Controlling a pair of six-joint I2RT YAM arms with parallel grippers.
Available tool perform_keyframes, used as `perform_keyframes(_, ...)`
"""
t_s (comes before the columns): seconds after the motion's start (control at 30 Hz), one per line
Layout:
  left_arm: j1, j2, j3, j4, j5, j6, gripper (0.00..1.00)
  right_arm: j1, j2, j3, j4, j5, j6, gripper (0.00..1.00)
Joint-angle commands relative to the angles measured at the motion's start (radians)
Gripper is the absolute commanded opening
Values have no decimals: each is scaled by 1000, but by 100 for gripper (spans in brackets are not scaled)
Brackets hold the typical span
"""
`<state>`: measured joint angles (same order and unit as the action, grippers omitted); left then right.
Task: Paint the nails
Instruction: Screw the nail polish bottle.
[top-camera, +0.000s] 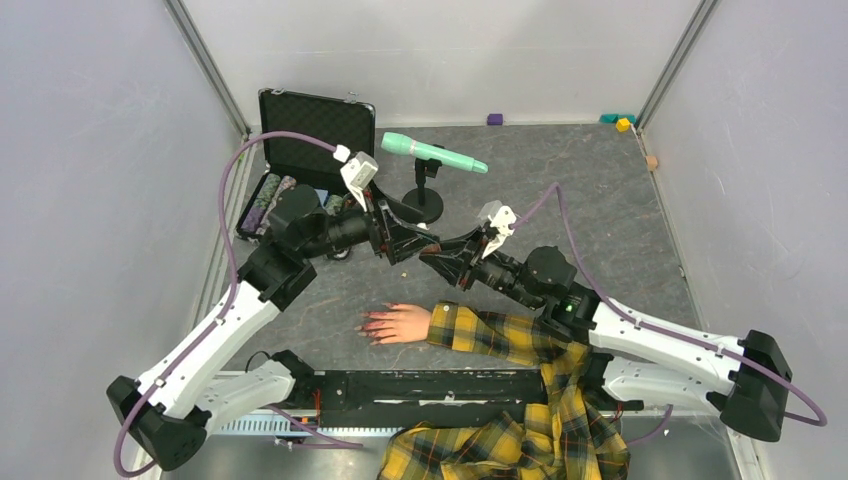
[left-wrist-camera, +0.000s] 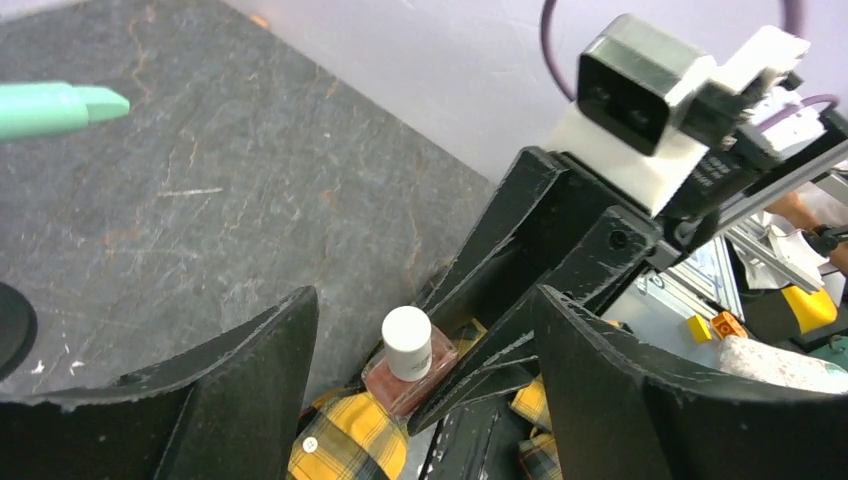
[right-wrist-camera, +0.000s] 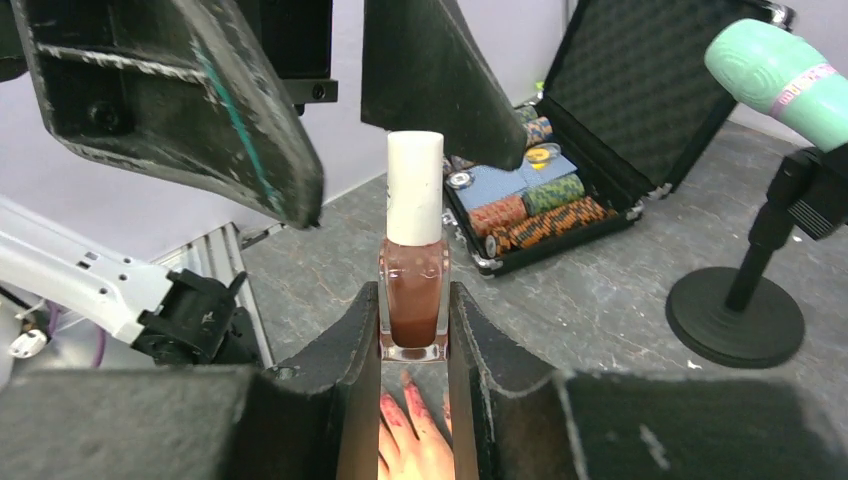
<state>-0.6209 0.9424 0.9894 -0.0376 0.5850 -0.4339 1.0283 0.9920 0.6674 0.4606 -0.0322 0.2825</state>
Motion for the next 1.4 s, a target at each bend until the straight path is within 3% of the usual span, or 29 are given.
perform_keyframes(0.0,3,36,50,-34,-15,-7,77,11,11,62,6,94,-32,0)
perform_keyframes(0.23,4,75,55,-37,8,-26,48,10,18,65,-5,106,-40,0)
perform_keyframes(0.37,4,77,57,-31,33,-24,19,10,11,56,5,99,-39,0)
perform_keyframes(0.47,4,72,57,-6,82,-22,2,9,-1,48,17,71,-36,0)
perform_keyframes(0.83,0,34,30,281,561,-104,2,-30,-46,-8,219,-240,76,0)
perform_keyframes(1.23,-30,16,32,292,701,-103,2,-31,-19,-5,366,-431,183,0)
perform_keyframes(1.33,-30,12,32,292,698,-100,10,-31,-17,-5,374,-447,188,0)
perform_keyframes(1.37,-30,8,32,291,694,-99,19,-31,-17,-3,376,-451,188,0)
